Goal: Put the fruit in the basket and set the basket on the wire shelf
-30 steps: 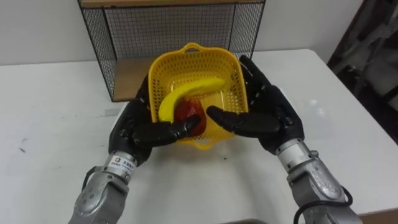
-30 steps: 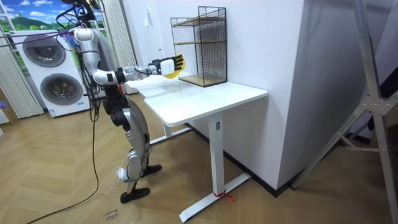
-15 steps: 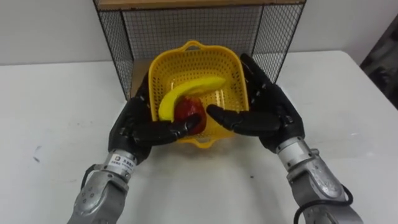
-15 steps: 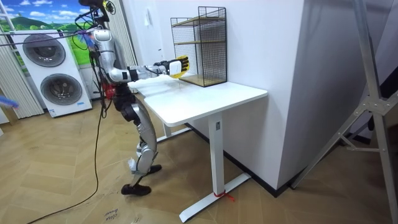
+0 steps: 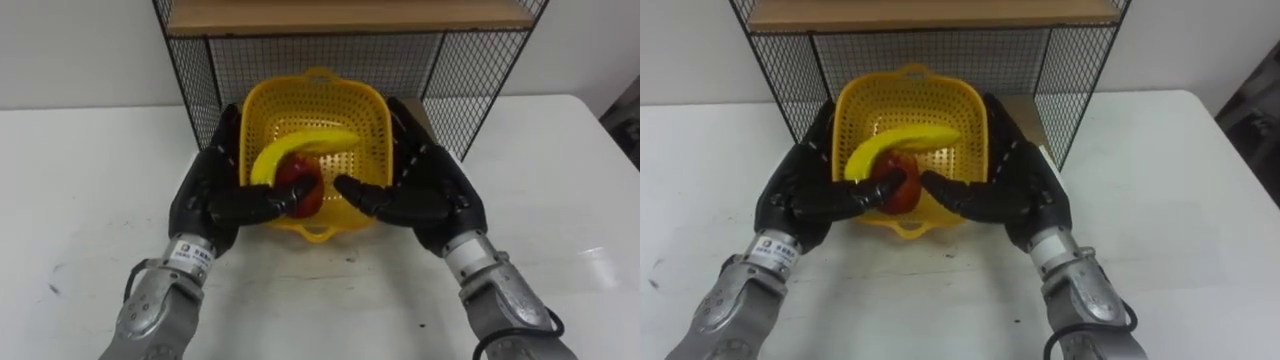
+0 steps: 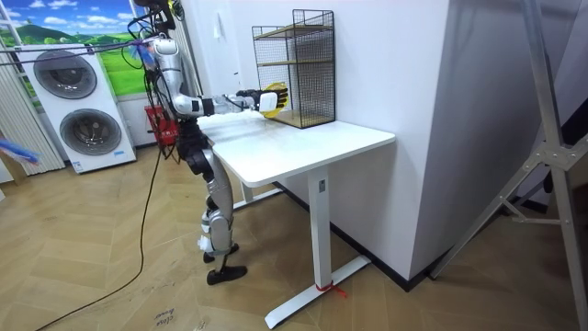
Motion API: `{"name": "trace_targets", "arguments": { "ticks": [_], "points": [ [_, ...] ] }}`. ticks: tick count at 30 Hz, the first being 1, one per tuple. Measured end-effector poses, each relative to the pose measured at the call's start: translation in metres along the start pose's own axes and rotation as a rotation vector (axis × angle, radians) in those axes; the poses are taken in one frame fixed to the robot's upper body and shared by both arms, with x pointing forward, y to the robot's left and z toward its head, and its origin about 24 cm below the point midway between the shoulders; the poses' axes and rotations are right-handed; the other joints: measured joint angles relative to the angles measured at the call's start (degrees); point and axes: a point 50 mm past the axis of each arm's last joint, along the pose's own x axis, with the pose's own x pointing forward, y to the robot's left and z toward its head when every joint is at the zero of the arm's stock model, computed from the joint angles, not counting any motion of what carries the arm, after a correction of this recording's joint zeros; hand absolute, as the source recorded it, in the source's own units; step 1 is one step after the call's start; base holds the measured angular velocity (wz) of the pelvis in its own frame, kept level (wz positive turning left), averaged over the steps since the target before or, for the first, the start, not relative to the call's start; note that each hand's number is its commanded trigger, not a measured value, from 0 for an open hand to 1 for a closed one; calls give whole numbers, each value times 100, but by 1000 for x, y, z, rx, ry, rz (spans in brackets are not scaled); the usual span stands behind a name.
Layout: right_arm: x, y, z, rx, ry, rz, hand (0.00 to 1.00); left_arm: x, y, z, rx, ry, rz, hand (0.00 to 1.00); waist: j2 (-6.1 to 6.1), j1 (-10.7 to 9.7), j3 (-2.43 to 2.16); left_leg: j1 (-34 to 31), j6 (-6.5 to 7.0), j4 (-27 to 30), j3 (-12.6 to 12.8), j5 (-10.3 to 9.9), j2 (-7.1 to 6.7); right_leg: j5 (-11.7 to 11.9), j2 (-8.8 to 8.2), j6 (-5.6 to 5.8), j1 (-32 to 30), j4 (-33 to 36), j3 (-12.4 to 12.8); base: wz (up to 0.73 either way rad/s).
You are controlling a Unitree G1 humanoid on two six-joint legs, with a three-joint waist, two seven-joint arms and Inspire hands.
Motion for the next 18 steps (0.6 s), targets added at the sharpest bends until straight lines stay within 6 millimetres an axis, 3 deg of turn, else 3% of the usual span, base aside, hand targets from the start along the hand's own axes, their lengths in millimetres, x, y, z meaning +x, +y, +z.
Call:
{"name": "trace_targets", "arguments": {
  "ticks": [5, 10, 14, 18],
  "points": [
    [18, -8, -3, -14, 48, -34, 0, 16, -1, -1, 37, 30, -7, 0, 0, -3, -5, 134, -9, -119, 21, 63, -3, 52, 11, -2, 99, -69, 28, -1],
    [45, -5, 12, -29, 28, -56, 0, 41, -2, -10, 23, 100, 73, 0, -3, 8, -4, 233, -28, -244, 11, 131, -2, 101, 21, -17, 199, -194, 7, 2],
    [64, -1, 25, 20, -8, -71, 0, 55, -8, -2, 12, 96, 95, 0, -3, -18, -3, 230, -36, -282, -5, 160, 3, 139, 22, -31, 220, -281, -33, 3],
    [73, -2, 23, 35, 34, -112, 0, 71, -10, 0, 15, 124, 127, 0, 12, -6, -3, 259, -41, -295, -16, 189, 9, 182, 9, -38, 282, -374, -49, 1]
  ]
}}
